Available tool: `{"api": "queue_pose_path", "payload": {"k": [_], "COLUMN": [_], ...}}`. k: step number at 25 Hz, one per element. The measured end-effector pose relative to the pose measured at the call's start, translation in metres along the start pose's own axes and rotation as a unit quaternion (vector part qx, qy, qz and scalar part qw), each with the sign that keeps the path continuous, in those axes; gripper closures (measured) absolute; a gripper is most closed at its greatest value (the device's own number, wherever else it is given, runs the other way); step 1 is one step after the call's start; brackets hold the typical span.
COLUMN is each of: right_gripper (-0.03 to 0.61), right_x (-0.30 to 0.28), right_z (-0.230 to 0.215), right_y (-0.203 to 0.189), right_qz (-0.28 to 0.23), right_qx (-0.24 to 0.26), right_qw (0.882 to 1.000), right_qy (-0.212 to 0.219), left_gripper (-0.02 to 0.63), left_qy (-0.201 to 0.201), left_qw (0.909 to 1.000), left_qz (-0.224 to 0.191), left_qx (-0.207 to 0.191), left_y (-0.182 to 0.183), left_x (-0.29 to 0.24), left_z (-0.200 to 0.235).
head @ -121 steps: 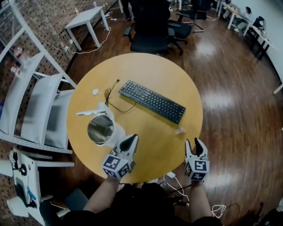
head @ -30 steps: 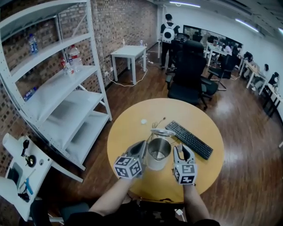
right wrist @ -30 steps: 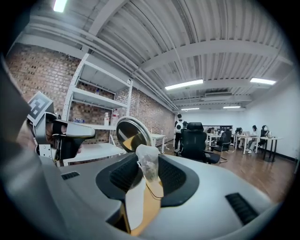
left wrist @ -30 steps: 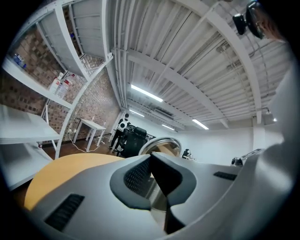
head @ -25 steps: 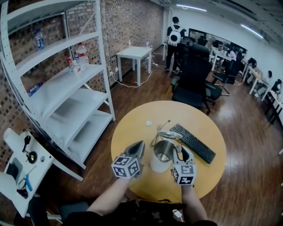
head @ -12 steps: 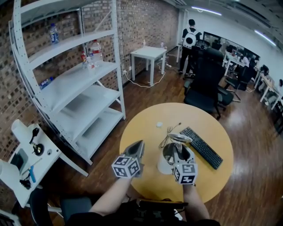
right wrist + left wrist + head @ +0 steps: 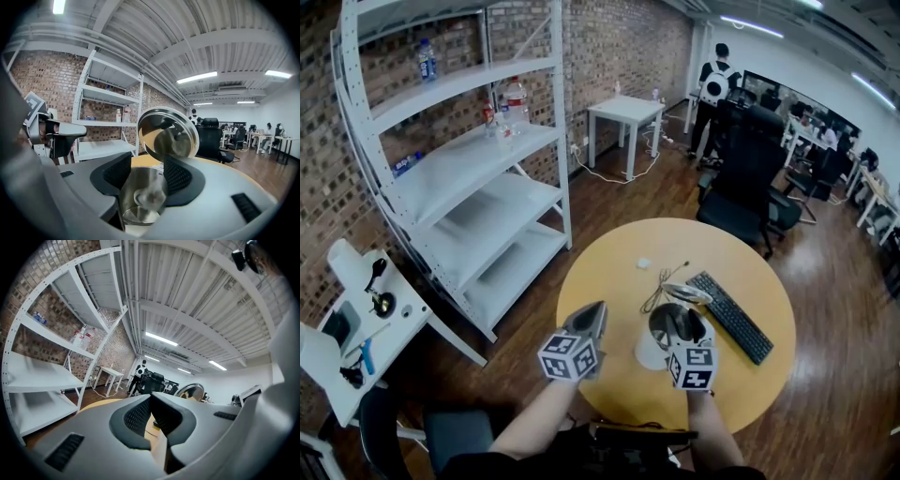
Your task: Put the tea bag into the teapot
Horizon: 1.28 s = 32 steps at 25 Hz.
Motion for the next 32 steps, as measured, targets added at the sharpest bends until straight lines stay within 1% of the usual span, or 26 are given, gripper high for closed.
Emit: {"api": "queue_pose_path", "payload": {"k": [4,9,12,14,18,21,26,29,32], "right_gripper": [0.360,0.360,0.360,0.360,0.360,0.369,0.398,0.420,0.428], "right_x": [0.001,0.003,0.010,0.018,0.033,0.047,0.081,0.097,0.113], "right_z": [0.000,0.002,-0.002,-0.005,-0.020,-0.036,-0.069,-0.087,-0.093], "right_y": [-0.003,0.003,0.004,0.006,0.008,0.014,0.019,0.018,0.015], "right_qz": [0.002,-0.018,-0.029,-0.032,-0.044,-0.050,-0.064,-0.073,-0.084], "right_qx": [0.002,0.000,-0.007,-0.008,-0.007,-0.010,-0.013,-0.021,-0.028], "right_qw": [1.000,1.000,0.999,0.999,0.999,0.998,0.995,0.992,0.989], "right_qy": [0.004,0.009,0.016,0.012,-0.007,-0.032,-0.075,-0.103,-0.118], "left_gripper": [0.614,0.614,0.614,0.614,0.614,0.614,0.614,0.614,0.614], "left_qy": [-0.002,-0.005,-0.015,-0.023,-0.037,-0.053,-0.075,-0.077,-0.090], "left_qw": [1.0000,0.9999,0.9996,0.9992,0.9987,0.9978,0.9944,0.9948,0.9936], "left_qz": [0.000,-0.002,-0.006,-0.008,-0.010,-0.005,-0.002,-0.008,-0.008], "left_qx": [-0.007,-0.010,-0.022,-0.031,-0.035,-0.041,-0.074,-0.066,-0.068], "left_y": [0.000,0.000,0.004,0.004,0.001,-0.002,-0.004,-0.004,-0.002], "left_x": [0.001,0.001,0.000,-0.002,-0.008,-0.012,-0.014,-0.018,-0.016], "left_z": [-0.002,-0.003,-0.009,-0.013,-0.023,-0.032,-0.042,-0.045,-0.050]}}
Point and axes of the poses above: the fingertips, and each gripper's own axes: x backward along the fingers, z to its left, y out of its top, the point moved 2 cm from there along x, backward along the fingers, and after that the axes turned 13 degrees about -z, right-handed, at the moved point
